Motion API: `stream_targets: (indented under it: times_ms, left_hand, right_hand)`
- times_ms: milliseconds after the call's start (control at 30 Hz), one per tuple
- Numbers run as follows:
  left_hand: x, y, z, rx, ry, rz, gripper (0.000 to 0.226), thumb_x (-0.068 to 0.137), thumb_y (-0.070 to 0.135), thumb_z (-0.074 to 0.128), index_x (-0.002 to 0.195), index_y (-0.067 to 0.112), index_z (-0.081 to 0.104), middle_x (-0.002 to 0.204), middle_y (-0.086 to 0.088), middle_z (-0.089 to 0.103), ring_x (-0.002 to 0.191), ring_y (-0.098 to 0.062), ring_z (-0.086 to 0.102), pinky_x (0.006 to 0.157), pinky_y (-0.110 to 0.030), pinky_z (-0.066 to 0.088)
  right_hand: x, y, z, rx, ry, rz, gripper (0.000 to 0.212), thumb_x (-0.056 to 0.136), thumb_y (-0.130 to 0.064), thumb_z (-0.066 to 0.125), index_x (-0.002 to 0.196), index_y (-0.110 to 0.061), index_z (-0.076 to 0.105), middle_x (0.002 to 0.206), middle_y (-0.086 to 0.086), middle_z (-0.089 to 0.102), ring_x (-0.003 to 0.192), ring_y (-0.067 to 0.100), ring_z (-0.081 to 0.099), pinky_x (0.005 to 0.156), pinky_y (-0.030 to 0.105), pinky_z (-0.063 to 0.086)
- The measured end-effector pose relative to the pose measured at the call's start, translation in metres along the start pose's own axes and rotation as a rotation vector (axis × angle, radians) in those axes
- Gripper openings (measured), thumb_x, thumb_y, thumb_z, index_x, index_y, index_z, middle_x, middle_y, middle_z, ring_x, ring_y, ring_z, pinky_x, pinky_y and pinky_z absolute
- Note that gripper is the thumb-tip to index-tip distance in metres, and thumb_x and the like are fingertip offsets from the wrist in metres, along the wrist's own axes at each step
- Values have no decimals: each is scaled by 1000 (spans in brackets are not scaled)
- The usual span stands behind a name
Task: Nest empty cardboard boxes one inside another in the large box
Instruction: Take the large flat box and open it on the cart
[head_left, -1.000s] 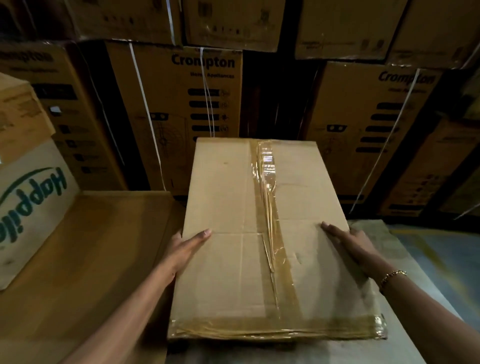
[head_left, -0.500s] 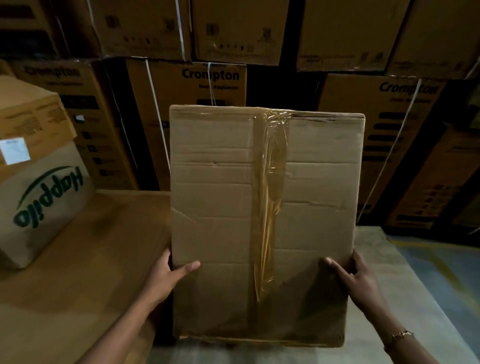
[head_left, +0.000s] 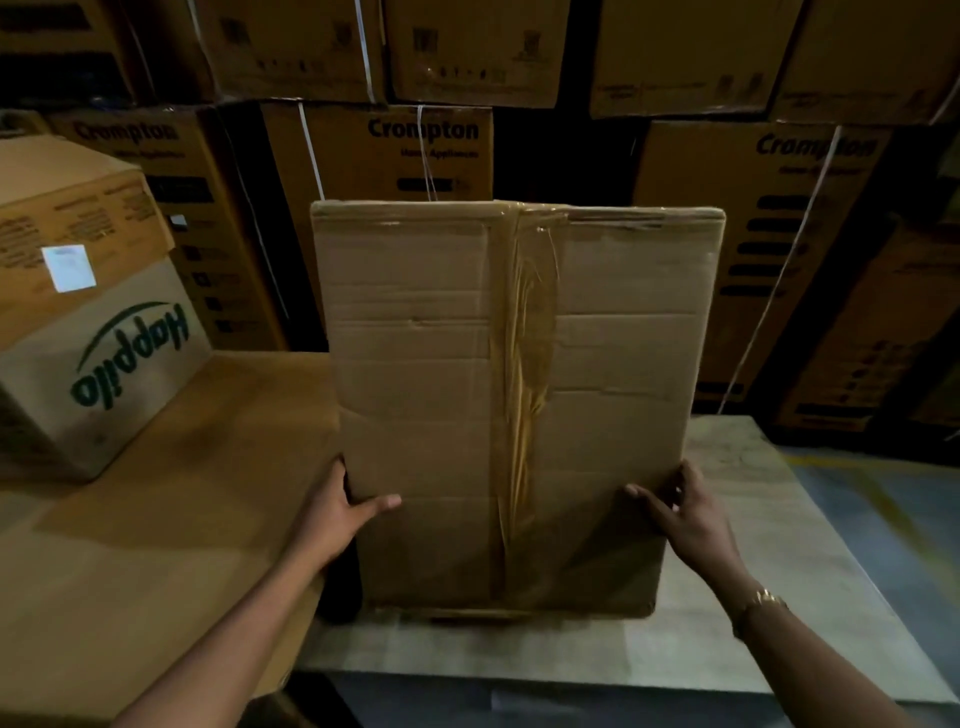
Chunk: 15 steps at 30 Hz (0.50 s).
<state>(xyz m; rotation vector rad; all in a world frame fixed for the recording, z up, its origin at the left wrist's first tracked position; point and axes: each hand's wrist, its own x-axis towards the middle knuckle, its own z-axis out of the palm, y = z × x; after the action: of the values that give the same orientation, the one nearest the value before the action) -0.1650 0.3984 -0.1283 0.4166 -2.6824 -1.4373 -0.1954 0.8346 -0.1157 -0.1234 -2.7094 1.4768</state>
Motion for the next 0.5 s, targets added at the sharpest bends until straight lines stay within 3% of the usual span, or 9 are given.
stream_targets:
  times_ms: [100, 167, 233, 333, 433, 500]
  left_hand:
    - [8, 2, 3, 46, 26, 15, 115, 54, 76, 79, 146, 19, 39, 140, -4, 57, 127, -26, 55, 106, -46, 47]
    - [4, -12, 11, 71, 52, 3, 108, 60, 71, 80, 145, 17, 40, 139, -5, 58, 125, -28, 56, 104, -47, 48]
    - [-4, -35, 21, 158, 90, -34, 107, 57, 79, 76, 136, 15, 45, 130, -7, 63, 115, -29, 62, 95, -46, 54]
    - [-7, -48, 29, 346, 96, -102, 82, 67, 65, 79, 119, 8, 52, 108, -13, 68, 95, -31, 66, 79, -43, 55]
    - [-3, -38, 30, 380, 68, -127, 65, 79, 51, 78, 121, 7, 54, 113, -15, 68, 102, -32, 65, 83, -41, 53]
    - [1, -27, 23, 266, 7, -107, 54, 88, 36, 74, 130, 10, 52, 128, -12, 64, 114, -30, 62, 95, -42, 51]
  right_hand:
    - [10, -6, -4, -64, 31, -9, 75, 74, -62, 72, 134, -25, 45, 133, 7, 61, 115, 29, 62, 82, 49, 60]
    - [0, 1, 0, -85, 63, -25, 72, 77, -55, 73, 135, -22, 45, 131, 8, 61, 110, 27, 64, 75, 39, 60]
    - [-16, 16, 9, -100, 60, -2, 68, 79, -51, 74, 134, -24, 45, 127, 6, 63, 102, 20, 63, 72, 33, 58]
    - [-25, 36, 22, -173, 11, 12, 60, 81, -53, 73, 128, -34, 42, 121, -3, 68, 99, 17, 68, 75, 43, 61]
    - [-12, 37, 20, -206, -30, -7, 53, 87, -41, 73, 130, -37, 43, 122, -8, 69, 98, 13, 70, 74, 42, 61]
    - [-3, 28, 3, -183, -99, 20, 42, 93, -24, 69, 128, -34, 49, 130, -5, 66, 97, 7, 68, 78, 34, 57]
